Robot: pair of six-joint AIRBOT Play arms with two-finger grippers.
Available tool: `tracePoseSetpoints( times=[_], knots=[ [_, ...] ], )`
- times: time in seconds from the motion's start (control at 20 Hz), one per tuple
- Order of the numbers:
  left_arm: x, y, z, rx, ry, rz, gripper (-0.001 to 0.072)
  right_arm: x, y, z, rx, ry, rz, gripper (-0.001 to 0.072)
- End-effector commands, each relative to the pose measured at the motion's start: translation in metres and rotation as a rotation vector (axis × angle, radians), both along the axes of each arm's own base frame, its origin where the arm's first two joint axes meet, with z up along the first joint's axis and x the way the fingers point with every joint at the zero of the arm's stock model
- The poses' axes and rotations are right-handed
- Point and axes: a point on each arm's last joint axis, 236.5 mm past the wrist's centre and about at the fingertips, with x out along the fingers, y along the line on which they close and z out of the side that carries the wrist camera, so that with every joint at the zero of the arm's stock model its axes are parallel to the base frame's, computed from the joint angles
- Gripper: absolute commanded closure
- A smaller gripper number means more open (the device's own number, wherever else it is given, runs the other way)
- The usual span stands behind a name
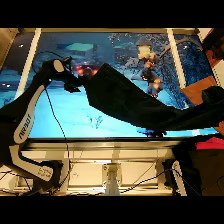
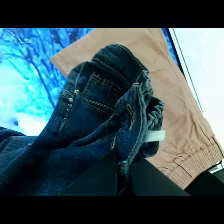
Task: Fold the clothes and pants, and hang the long-sleeved shirts on hangers.
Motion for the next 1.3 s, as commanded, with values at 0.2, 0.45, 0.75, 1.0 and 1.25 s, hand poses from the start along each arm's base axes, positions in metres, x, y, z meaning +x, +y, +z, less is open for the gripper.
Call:
tracePoseSetpoints(
  times=[0.2, 0.45, 0.75, 1.0, 1.25],
  knots=[
    [0.015, -0.004, -0.023, -0.197, -0.011, -0.070, 0.0143, -0.001, -0.002, 0.001, -0.009, 0.003, -0.006, 0.0677],
    [0.010, -0.015, -0.054, -0.237, 0.017, -0.140, 0.0141, -0.001, -0.002, 0.001, -0.010, 0.003, -0.005, 0.0677],
    [0.007, -0.040, -0.056, -0.273, -0.040, -0.265, 0.0145, 0.005, -0.001, 0.005, -0.010, -0.029, 0.005, 0.0676],
    [0.011, -0.056, -0.039, -0.349, -0.095, -0.287, 0.0505, 0.005, -0.001, 0.006, -0.011, -0.032, 0.006, 0.0677],
    [0.027, -0.010, 0.031, -0.367, -0.260, -0.291, 0.0680, 0.030, 0.002, 0.029, -0.021, -0.171, 0.039, 0.0677]
  ],
)
